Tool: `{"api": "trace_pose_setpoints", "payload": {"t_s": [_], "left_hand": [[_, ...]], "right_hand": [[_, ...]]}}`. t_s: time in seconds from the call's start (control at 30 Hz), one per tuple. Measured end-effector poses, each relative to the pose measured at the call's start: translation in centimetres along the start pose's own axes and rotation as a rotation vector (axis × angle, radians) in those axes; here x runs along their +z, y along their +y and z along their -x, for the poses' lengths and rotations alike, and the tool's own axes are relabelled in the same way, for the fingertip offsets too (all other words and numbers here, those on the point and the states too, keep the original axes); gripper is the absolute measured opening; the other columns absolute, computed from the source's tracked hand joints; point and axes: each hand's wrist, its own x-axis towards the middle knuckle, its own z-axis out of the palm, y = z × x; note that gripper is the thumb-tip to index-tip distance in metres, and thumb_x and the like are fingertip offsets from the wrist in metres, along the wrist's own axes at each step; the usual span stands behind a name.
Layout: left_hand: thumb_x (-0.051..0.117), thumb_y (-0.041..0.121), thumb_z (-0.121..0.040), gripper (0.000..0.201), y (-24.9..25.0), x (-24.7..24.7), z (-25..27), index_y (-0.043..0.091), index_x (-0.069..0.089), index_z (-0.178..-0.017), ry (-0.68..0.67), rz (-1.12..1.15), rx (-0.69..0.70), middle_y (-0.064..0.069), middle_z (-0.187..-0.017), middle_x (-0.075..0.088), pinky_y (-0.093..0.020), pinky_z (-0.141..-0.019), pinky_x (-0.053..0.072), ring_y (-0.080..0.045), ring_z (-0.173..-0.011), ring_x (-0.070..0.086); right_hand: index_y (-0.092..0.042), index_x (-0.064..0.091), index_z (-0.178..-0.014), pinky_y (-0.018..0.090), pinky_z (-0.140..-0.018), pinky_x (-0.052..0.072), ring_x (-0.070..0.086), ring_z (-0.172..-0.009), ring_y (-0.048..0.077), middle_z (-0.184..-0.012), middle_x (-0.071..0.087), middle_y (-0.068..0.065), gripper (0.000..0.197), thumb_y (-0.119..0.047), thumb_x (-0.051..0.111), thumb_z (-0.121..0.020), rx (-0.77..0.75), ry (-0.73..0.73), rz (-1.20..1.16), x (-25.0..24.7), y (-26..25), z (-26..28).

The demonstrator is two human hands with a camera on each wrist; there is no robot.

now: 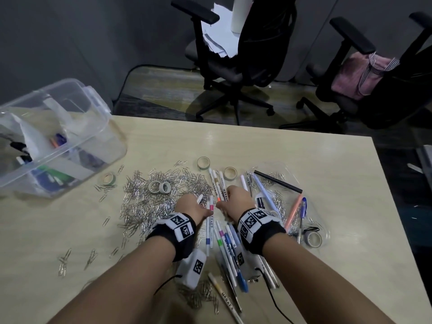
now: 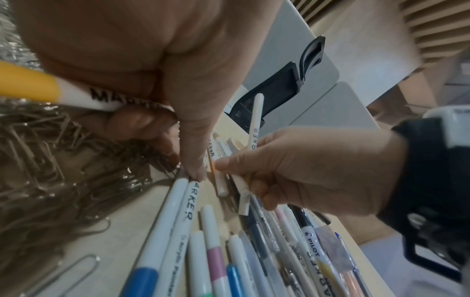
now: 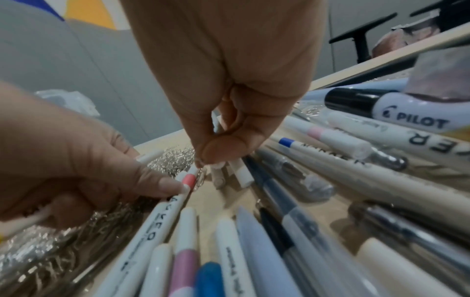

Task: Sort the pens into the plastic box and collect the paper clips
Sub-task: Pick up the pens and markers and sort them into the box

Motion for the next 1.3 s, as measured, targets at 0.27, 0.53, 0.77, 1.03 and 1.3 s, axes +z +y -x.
{"api": "trace_pose_setpoints", "payload": {"t_s": [0.27, 0.53, 0.77, 1.03, 1.3], "left_hand": [[0.078, 0.033, -0.076, 0.036, 0.4, 0.1, -0.5, 0.009, 0.053, -0.066, -0.027, -0.053, 0.058, -0.001, -0.064, 0.052, -0.023, -0.043, 0.032, -0.017, -0.061, 0.053], [0.068, 0.024, -0.085, 0.029, -0.4, -1.0, -0.3, 0.008, 0.054, -0.067, -0.153, 0.158, 0.096, -0.005, -0.063, 0.053, -0.025, -0.053, 0.041, -0.021, -0.057, 0.053], [0.046, 0.025, -0.098, 0.025, -0.7, -3.9, 0.7, 0.007, 0.052, -0.081, -0.300, 0.322, 0.122, -0.009, -0.071, 0.054, -0.033, -0.068, 0.047, -0.023, -0.060, 0.052], [0.042, 0.021, -0.100, 0.038, -2.1, -9.2, 3.3, 0.006, 0.035, -0.135, -0.359, 0.757, 0.059, -0.023, -0.120, 0.059, -0.050, -0.093, 0.049, -0.040, -0.109, 0.058], [0.049, 0.007, -0.097, 0.010, -7.2, -15.8, 5.0, 0.002, 0.056, -0.102, -0.269, 0.816, 0.170, -0.019, -0.102, 0.066, -0.043, -0.082, 0.057, -0.034, -0.087, 0.068]], "right_hand": [[-0.011, 0.046, -0.077, 0.027, -0.064, 0.039, 0.051, -0.076, 0.020, -0.076, 0.051, 0.003, 0.025, -0.026, 0.060, -0.091, 0.018, 0.004, 0.214, 0.0, -0.7, -1.0], [-0.008, 0.048, -0.087, 0.027, -0.065, 0.042, 0.054, -0.076, 0.020, -0.083, 0.054, 0.006, 0.023, -0.029, 0.054, -0.095, 0.058, -0.043, 0.162, -0.2, -0.5, 0.0], [-0.004, 0.054, -0.104, 0.035, -0.078, 0.056, 0.061, -0.081, 0.021, -0.095, 0.064, 0.009, 0.032, -0.035, 0.052, -0.096, 0.017, -0.081, 0.107, -1.5, -1.0, 1.8], [-0.010, 0.050, -0.091, 0.023, -0.056, 0.043, 0.054, -0.064, 0.013, -0.077, 0.059, 0.003, 0.028, -0.037, 0.053, -0.095, -0.130, -0.112, 0.016, -3.6, -5.3, 5.7], [-0.015, 0.059, -0.090, 0.031, -0.062, 0.056, 0.068, -0.070, 0.016, -0.084, 0.070, 0.003, 0.014, -0.025, 0.068, -0.087, -0.294, -0.067, -0.110, -1.7, -12.3, 6.9]]}}
